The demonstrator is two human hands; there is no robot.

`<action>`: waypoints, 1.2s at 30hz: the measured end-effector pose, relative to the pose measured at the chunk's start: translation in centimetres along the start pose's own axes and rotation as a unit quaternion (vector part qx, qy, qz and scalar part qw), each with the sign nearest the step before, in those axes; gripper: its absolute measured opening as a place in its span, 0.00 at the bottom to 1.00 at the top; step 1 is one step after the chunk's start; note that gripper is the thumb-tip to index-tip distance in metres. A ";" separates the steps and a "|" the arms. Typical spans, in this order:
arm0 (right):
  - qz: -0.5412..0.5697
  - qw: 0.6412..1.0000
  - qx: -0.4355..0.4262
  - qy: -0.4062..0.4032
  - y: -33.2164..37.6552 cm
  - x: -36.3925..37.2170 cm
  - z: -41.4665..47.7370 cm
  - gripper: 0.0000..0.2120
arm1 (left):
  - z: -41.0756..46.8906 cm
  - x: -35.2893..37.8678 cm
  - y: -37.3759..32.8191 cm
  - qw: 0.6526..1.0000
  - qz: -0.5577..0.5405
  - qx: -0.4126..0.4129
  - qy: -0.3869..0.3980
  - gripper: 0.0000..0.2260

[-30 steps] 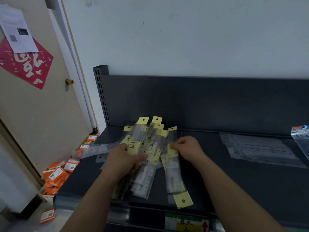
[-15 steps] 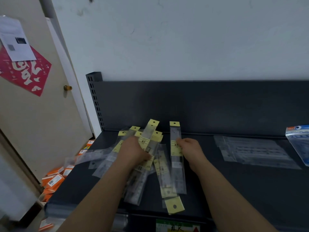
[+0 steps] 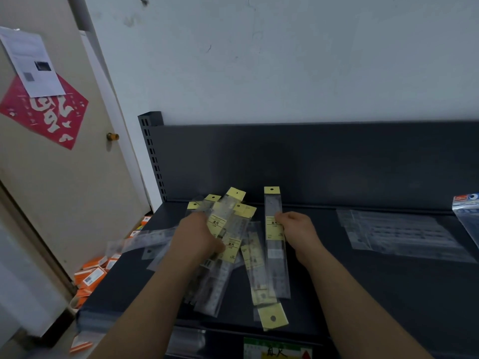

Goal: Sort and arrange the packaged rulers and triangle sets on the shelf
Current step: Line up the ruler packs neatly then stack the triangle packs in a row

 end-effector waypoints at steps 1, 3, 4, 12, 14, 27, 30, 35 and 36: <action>-0.001 1.000 0.000 -0.001 0.0 0.0 0.0 0.11 | -0.1 0.0 -0.1 1.000 0.012 0.007 -0.006 0.12; -0.004 1.000 0.001 0.000 0.1 0.0 -0.2 0.12 | -0.3 0.1 -0.3 1.000 0.025 0.007 -0.001 0.12; -0.005 1.000 0.000 0.002 0.1 0.0 -0.2 0.12 | -0.4 0.0 -0.2 1.000 0.025 -0.002 0.008 0.13; 0.047 0.998 0.013 0.045 0.9 0.2 -1.2 0.09 | 0.0 -1.0 0.4 0.984 -0.148 -0.059 0.085 0.11; 0.085 0.991 0.014 0.099 1.5 0.8 -1.7 0.09 | -0.1 -1.4 0.1 0.966 -0.226 -0.064 0.106 0.10; 0.162 0.959 0.019 0.232 3.2 2.1 -3.6 0.13 | -2.7 0.6 -1.9 0.847 -0.471 -0.115 0.219 0.13; 0.153 0.957 0.001 0.246 3.7 2.3 -3.8 0.14 | -2.8 0.4 -2.5 0.832 -0.498 -0.106 0.223 0.17; 0.076 0.968 -0.043 0.236 4.3 3.3 -4.3 0.11 | -2.6 0.1 -1.9 0.818 -0.511 -0.110 0.241 0.20; 0.060 0.969 -0.049 0.234 4.4 3.4 -4.3 0.10 | -2.7 0.0 -1.6 0.815 -0.511 -0.108 0.252 0.19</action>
Point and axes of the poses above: each hand's wrist, its own z-axis towards the middle knuckle, its own x-axis out of the palm, y = z × x, the point moved 3 cm from there along z, towards the middle knuckle, and after that the axes turned 8 degrees about -y, right-handed, at the moved point
